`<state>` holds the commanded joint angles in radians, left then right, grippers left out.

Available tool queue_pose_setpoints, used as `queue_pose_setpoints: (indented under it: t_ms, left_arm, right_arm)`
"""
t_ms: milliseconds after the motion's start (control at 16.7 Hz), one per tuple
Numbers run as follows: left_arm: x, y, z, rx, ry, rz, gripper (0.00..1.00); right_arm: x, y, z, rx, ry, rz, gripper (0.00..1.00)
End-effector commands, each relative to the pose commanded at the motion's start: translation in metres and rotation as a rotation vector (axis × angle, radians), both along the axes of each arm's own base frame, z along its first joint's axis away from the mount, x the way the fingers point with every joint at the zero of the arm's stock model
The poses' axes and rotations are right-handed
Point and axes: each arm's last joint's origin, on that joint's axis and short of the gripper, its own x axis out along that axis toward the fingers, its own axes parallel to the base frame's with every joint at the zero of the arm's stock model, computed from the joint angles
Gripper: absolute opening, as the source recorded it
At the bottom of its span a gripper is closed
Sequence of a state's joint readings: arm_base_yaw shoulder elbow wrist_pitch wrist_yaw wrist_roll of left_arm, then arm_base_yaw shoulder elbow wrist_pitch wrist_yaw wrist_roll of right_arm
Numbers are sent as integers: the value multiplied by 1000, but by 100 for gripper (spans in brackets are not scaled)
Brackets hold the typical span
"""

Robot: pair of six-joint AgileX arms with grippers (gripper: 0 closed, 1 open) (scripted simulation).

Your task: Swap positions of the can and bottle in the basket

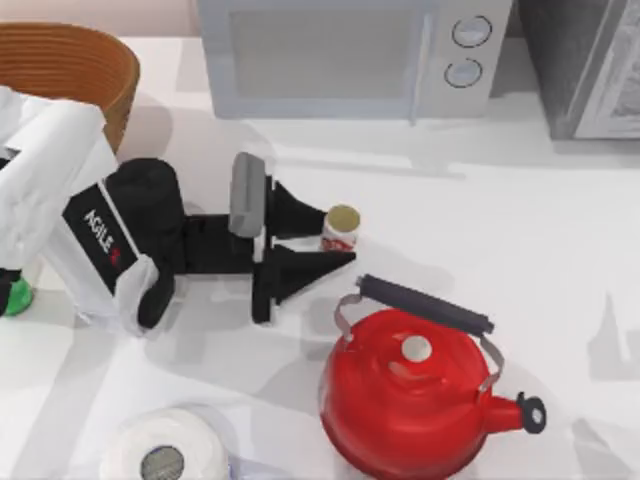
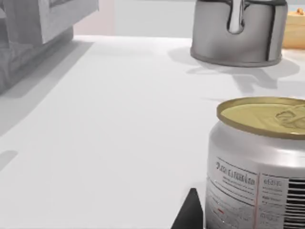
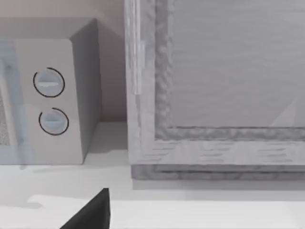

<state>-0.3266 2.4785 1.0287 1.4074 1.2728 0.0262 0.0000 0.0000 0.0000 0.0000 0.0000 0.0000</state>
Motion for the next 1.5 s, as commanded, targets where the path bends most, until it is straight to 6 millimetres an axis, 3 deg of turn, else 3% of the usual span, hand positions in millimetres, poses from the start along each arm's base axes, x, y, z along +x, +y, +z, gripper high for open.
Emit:
queue_pose_setpoints:
  t_ms: [360,1140,1500]
  left_arm:
    - [1,-2,-5,-4,-17,-20,0]
    - [1,-2,-5,-4,-17,-20,98]
    - [1,-2,-5,-4,-17,-20,100]
  right_arm:
    - [0,0,0,0,0,0,100]
    - [0,0,0,0,0,0,100]
    - [0,0,0,0,0,0,100]
